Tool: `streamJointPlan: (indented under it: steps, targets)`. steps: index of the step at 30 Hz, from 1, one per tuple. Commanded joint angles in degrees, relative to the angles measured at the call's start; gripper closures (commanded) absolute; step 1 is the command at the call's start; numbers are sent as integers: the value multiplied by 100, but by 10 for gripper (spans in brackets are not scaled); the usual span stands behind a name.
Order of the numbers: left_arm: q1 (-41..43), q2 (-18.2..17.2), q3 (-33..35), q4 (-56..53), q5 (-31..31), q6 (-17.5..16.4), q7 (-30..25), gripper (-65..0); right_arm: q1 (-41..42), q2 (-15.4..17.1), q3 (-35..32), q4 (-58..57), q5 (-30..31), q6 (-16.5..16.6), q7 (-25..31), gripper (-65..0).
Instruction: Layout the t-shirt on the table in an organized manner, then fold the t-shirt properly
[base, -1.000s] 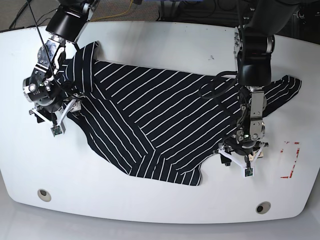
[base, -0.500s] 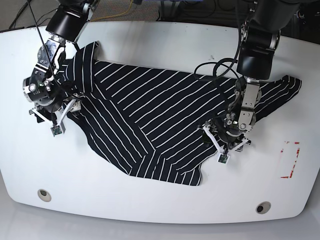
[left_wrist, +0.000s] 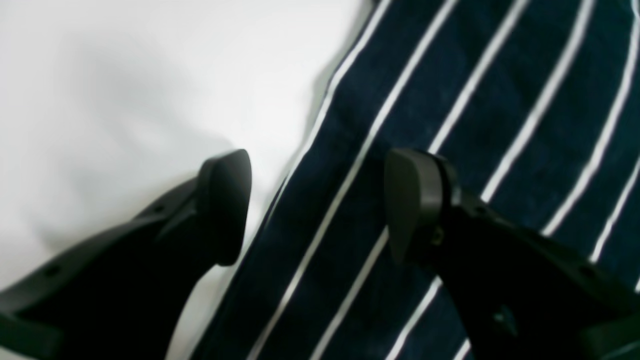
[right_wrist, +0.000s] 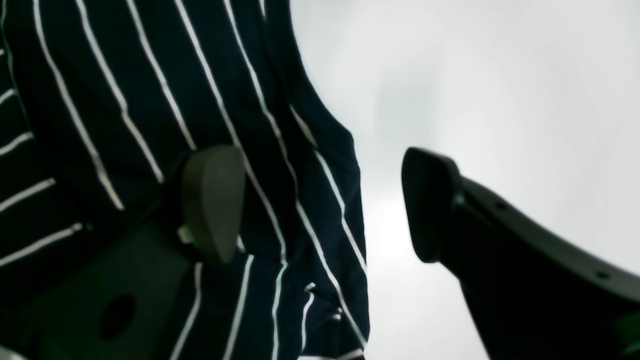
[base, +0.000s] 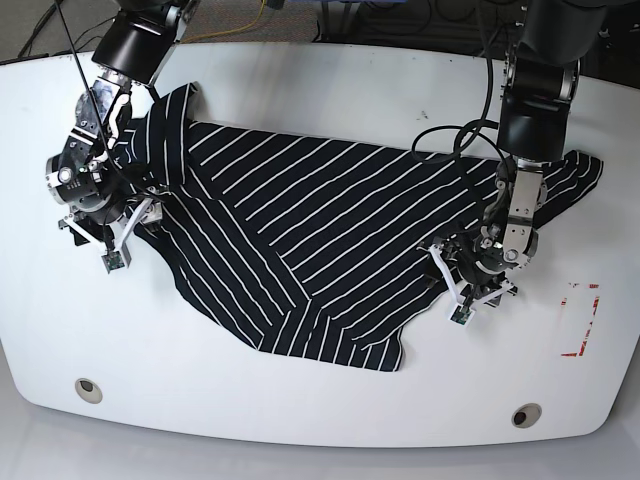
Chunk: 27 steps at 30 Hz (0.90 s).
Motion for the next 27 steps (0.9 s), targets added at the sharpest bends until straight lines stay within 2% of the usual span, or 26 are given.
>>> streamJointPlan:
  steps: [1,4,7,14,20,27]
  targets:
    - [-186,-136,-25,99,-13,-242,-136,-393,97,64,10,112,26,-10,94,-472]
    - [-186,-241,-25,99,-13,-479,-145,-393,97,64,10,112,26,-10,94,-472]
    - [-186,-320,-25,99,-13,-567,-154,-393,97,64,10,112,26,-10,94,-472]
    - [-186,-461,-33,81,-31,-567,-488,-393,97,64,10,112,26,-10,94,-472]
    - [-282,-487,-33,-420,-48,-594,-550,-393,97,55,10,112,26,-10,94,-472]
    - [-467,-461,-33,-1141,-48,-1156,-717,-393,97,55,10,112,26,-10,94,-472]
